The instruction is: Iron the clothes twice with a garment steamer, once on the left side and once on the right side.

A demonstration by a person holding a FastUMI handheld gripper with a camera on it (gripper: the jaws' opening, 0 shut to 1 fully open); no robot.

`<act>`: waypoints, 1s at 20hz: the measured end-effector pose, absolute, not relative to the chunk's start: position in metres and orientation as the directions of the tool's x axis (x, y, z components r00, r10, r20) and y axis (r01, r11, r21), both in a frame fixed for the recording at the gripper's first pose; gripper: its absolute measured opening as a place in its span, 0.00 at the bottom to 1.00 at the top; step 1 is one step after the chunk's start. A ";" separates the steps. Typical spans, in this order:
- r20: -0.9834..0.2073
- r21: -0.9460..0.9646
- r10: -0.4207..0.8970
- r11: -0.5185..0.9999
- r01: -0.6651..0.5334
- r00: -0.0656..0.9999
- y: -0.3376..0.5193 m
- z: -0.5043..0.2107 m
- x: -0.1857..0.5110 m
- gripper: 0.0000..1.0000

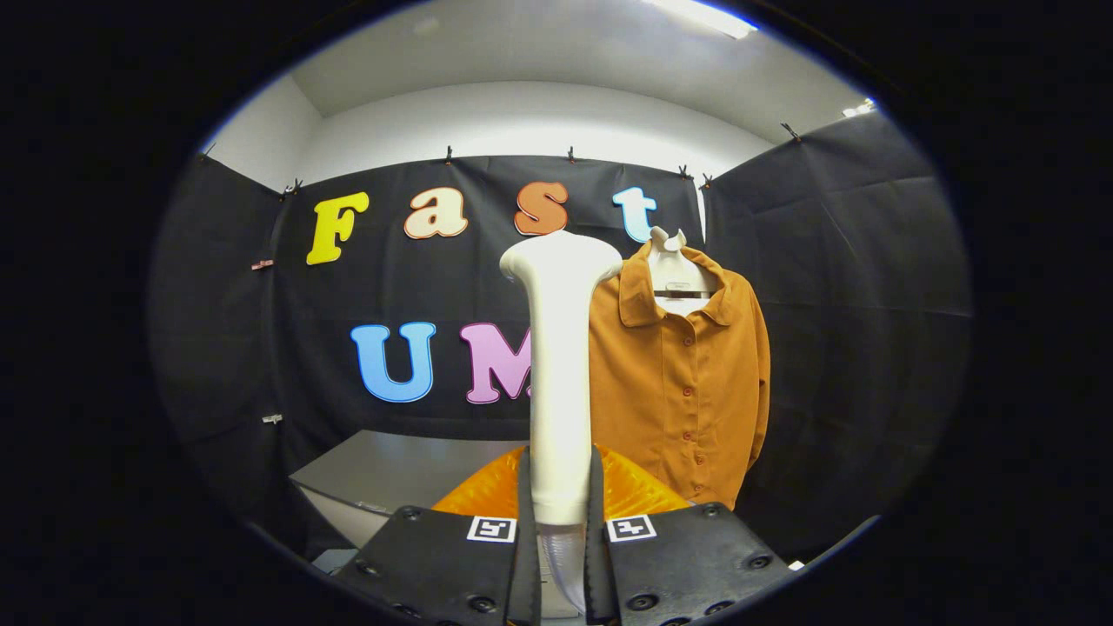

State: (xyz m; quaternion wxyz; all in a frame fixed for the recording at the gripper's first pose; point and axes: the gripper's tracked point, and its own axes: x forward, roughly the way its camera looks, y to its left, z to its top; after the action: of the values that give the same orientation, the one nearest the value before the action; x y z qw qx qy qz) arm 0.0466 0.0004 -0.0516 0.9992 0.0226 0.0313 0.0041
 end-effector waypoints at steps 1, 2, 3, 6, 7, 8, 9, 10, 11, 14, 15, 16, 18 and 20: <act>-0.063 0.044 0.010 0.999 -0.007 0.998 0.003 -0.053 0.045 0.23; -0.063 0.043 0.010 0.999 -0.007 0.998 0.005 -0.053 0.044 0.23; -0.063 0.044 0.010 0.999 -0.007 0.998 0.006 -0.053 0.044 0.23; -0.062 0.036 0.007 0.999 -0.005 0.998 0.007 -0.054 0.042 0.23; -0.063 0.035 0.004 0.999 -0.002 0.998 0.006 -0.054 0.042 0.23; -0.063 0.034 0.001 0.999 0.001 0.998 0.006 -0.054 0.041 0.23; -0.064 0.034 0.000 0.999 0.002 0.998 0.006 -0.054 0.040 0.23; -0.064 0.034 0.000 0.999 0.002 0.998 0.006 -0.053 0.040 0.23; -0.063 0.032 0.001 0.999 0.001 0.998 0.006 -0.052 0.040 0.23; -0.062 0.029 0.002 1.000 0.000 0.998 0.008 -0.051 0.040 0.23; -0.061 0.030 0.003 1.000 -0.001 0.998 0.008 -0.051 0.040 0.23; -0.061 0.030 0.004 1.000 -0.002 0.998 0.008 -0.051 0.041 0.23; -0.059 0.029 0.006 1.000 -0.004 0.998 0.010 -0.051 0.040 0.23; -0.060 0.027 0.006 1.000 -0.005 0.998 0.011 -0.053 0.040 0.23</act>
State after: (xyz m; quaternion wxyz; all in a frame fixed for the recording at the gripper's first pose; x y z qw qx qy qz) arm 0.0399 0.0105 -0.0529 0.9995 0.0132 0.0300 0.0027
